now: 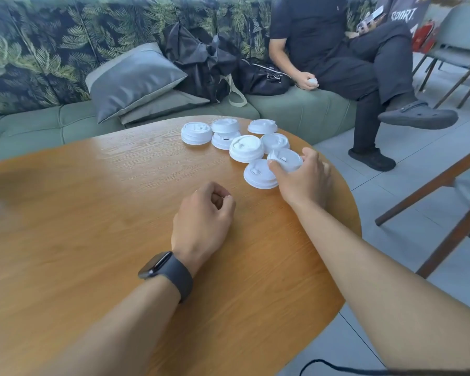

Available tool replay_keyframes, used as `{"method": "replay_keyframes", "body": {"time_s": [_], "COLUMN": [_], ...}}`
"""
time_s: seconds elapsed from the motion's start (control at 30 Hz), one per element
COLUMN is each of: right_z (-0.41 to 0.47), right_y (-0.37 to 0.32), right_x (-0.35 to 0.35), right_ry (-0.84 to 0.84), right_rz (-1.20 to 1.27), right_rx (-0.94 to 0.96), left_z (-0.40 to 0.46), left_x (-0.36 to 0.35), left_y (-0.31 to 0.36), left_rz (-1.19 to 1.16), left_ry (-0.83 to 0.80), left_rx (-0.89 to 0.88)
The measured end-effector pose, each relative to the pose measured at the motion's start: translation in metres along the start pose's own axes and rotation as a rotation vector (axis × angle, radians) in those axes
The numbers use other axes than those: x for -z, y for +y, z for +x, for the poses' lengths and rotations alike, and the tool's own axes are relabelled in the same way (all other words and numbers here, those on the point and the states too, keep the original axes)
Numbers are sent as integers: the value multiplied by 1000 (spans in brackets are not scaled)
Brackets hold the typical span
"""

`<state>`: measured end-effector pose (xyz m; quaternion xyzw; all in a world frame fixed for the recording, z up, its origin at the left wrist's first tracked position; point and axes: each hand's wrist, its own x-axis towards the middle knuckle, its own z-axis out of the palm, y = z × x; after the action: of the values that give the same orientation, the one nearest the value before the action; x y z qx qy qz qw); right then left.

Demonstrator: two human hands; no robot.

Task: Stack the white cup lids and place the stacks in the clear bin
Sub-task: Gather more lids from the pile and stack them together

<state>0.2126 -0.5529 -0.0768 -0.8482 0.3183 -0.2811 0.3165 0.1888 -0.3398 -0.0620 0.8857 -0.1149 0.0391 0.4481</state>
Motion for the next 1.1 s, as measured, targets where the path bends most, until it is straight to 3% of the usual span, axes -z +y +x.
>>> {"method": "replay_keyframes", "body": {"time_s": [0.2, 0.43, 0.6, 0.9, 1.0, 1.1], "right_z": [-32, -110, -164, -216, -220, -215], "right_y": [-5, -29, -55, -81, -84, -81], "right_x": [14, 23, 23, 16, 15, 14], "right_ry": [65, -137, -319, -442, -451, -333], "right_rz": [237, 214, 210, 226, 205, 211], "right_rx": [72, 537, 697, 763, 673, 567], "left_z": [-5, -25, -51, -93, -101, -107], "left_x": [8, 47, 80, 137, 144, 145], "left_y": [-3, -23, -38, -63, -67, -66], "left_rz": [-230, -595, -637, -703, -743, -731], "left_ry": [39, -65, -89, -139, -81, -29], "left_rx": [61, 202, 218, 292, 290, 283]}}
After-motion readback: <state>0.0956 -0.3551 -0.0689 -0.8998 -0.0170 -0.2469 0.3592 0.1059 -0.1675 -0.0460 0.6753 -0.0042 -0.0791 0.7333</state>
